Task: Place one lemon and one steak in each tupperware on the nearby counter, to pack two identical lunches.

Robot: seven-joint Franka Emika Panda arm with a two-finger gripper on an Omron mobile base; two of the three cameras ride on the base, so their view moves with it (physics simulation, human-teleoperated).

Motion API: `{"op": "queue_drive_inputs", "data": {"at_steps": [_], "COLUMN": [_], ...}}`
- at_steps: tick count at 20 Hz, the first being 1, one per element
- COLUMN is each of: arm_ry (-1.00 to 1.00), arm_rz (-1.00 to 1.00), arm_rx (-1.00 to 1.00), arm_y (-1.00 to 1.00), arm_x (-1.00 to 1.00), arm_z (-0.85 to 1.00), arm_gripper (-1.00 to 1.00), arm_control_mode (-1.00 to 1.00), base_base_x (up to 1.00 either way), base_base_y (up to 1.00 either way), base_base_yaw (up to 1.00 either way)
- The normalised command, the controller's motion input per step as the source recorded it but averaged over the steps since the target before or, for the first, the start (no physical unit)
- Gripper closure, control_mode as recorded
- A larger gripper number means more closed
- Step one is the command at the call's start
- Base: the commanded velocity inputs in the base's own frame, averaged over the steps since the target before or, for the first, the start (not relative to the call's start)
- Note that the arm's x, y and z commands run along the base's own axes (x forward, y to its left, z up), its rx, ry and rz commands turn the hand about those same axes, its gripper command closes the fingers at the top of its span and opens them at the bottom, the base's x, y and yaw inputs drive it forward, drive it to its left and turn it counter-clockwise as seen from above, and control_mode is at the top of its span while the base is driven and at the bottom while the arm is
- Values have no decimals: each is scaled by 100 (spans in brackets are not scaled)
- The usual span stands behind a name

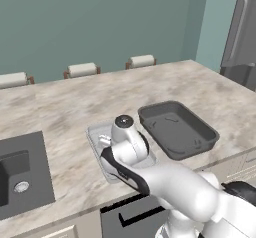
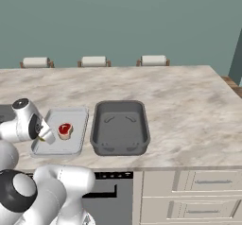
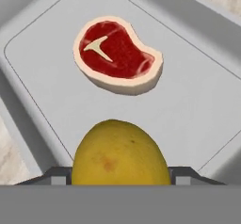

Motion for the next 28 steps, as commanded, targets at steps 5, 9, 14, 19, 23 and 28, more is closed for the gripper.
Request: {"op": "queue_drive_inputs", "data": {"at_steps": [5,9,14,19,23,28], "arm_ry": [4,3,3,6,6,5], "arm_rz": [-8,-7,-7,-8,-11,-16], "arm_rx": [0,0,0,0,0,0], "arm_y": [0,0,3,9,10,0], "arm_x": [22,24,32,15,-1,-11], "arm_z": [-20,-21,-24,-7,8,32], "arm_gripper": [100,100,-100,-100,-100,-100], "arm_control_mode": [-100,-100,-100,-100,-100,-100], "base_base_x": [0,0,0,0,0,0], "base_base_y": [0,0,0,0,0,0], "base_base_yaw": [0,0,0,0,0,0]}}
